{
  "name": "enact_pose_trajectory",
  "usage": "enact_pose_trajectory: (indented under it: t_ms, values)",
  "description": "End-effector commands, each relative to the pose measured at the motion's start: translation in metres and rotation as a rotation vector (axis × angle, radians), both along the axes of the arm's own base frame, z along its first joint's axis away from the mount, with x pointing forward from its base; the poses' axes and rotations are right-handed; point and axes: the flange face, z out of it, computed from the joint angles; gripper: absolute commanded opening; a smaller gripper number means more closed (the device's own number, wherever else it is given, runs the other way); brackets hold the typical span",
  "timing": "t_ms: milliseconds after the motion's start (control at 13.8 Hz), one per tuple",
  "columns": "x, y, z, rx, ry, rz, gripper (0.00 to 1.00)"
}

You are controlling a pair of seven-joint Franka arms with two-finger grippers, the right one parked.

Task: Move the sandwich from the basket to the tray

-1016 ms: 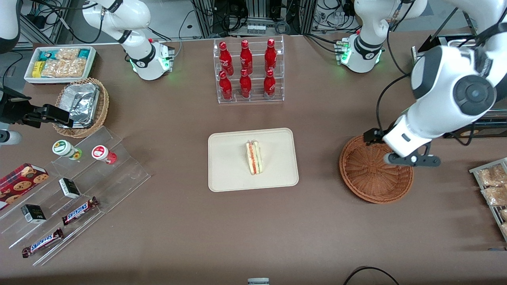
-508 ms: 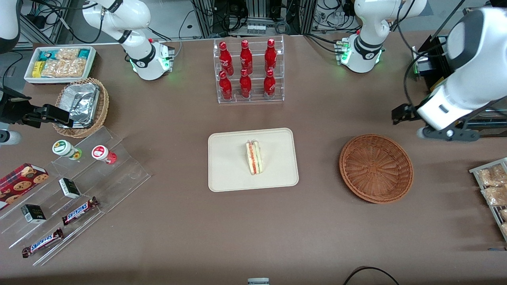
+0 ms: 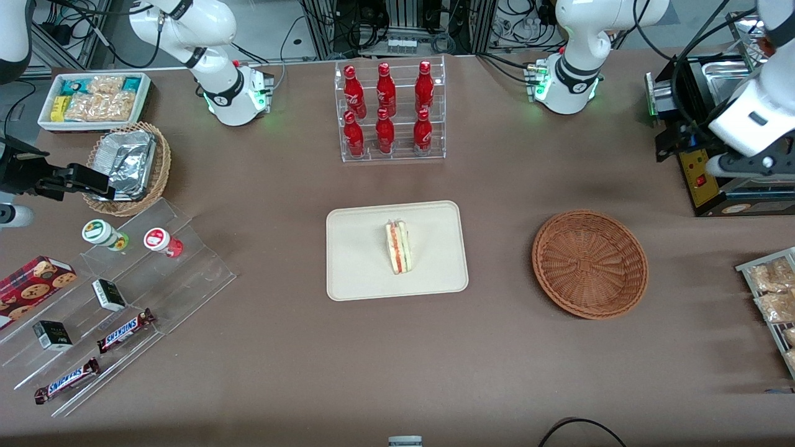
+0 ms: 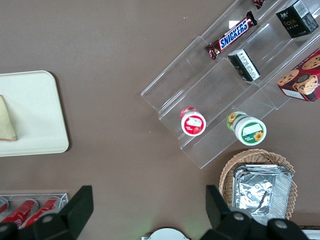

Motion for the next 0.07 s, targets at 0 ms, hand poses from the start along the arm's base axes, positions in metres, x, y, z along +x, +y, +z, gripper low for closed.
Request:
enact_pose_trajectory:
  t_ms: [0]
  values:
    - [-0.006,0.0089,0.0161,0.005,0.01,-0.022,1.0]
